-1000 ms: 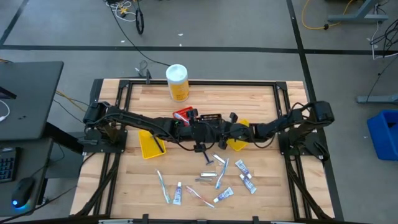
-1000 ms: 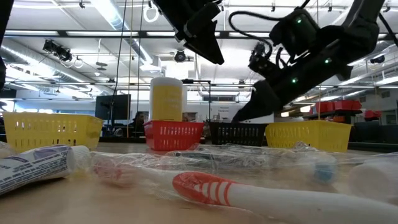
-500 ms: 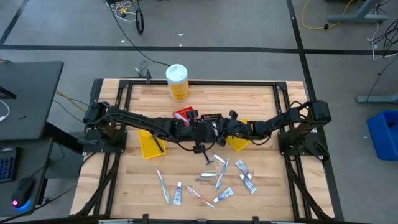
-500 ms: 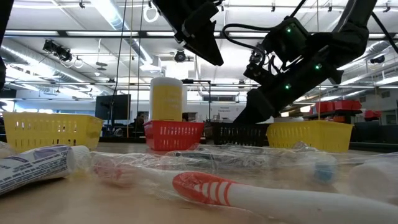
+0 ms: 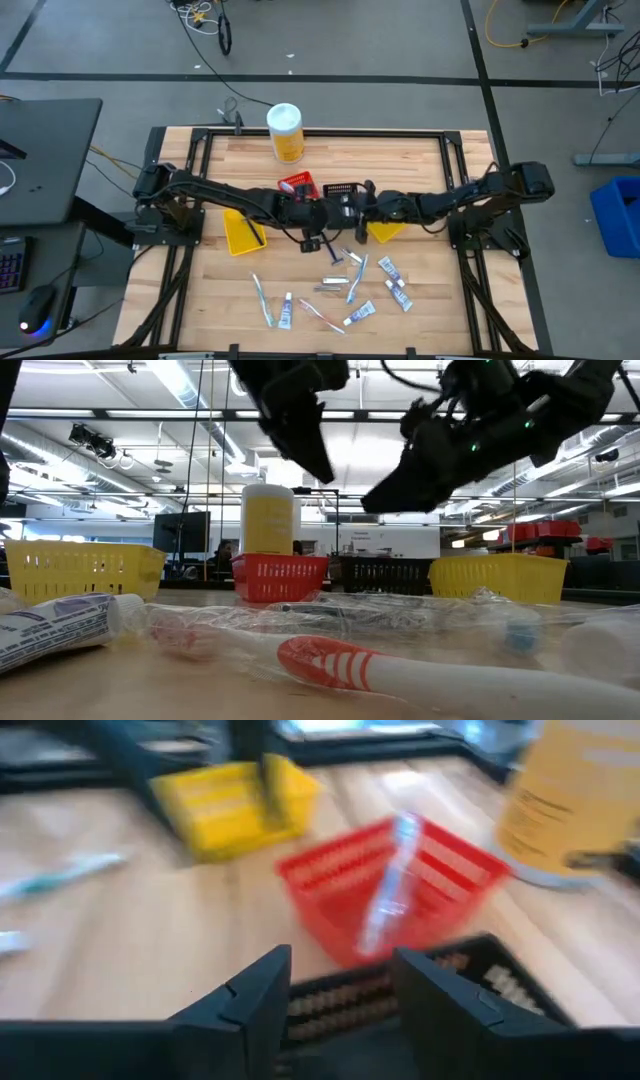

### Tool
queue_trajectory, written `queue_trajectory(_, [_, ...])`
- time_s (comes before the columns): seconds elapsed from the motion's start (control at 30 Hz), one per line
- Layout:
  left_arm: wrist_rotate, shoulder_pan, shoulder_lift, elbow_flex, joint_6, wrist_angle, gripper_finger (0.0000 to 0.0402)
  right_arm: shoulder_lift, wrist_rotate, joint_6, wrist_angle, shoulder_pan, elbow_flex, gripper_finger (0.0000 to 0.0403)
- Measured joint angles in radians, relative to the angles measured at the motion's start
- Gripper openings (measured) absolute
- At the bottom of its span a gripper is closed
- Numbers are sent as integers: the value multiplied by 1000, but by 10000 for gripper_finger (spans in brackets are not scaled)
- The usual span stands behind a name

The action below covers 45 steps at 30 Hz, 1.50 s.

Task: Pick & Place Travel size toiletries
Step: Put the white toothpaste into the right yellow bin

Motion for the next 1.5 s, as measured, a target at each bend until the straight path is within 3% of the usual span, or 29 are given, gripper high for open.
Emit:
queue_trajectory(0.43, [-49, -61, -220, -9, 7, -295, 165, -67, -205, -8, -45, 129, 0, 193])
queue_trajectory(0.67, [45, -76, -378, -237, -2, -58, 165, -72, -214, 65, -137, 183, 0, 178])
queue_trajectory(0.9, [78, -83, -419, -448, -17, 271, 165, -123, -280, 252, -248, 257, 1, 166])
queue_trajectory(1.2, [71, -83, -412, -474, -16, 374, 165, -250, -285, 648, -563, 423, 0, 163])
queue_trajectory(1.5, [39, -82, -412, -474, 25, 454, 165, -226, -278, 960, -901, 518, -1, 160])
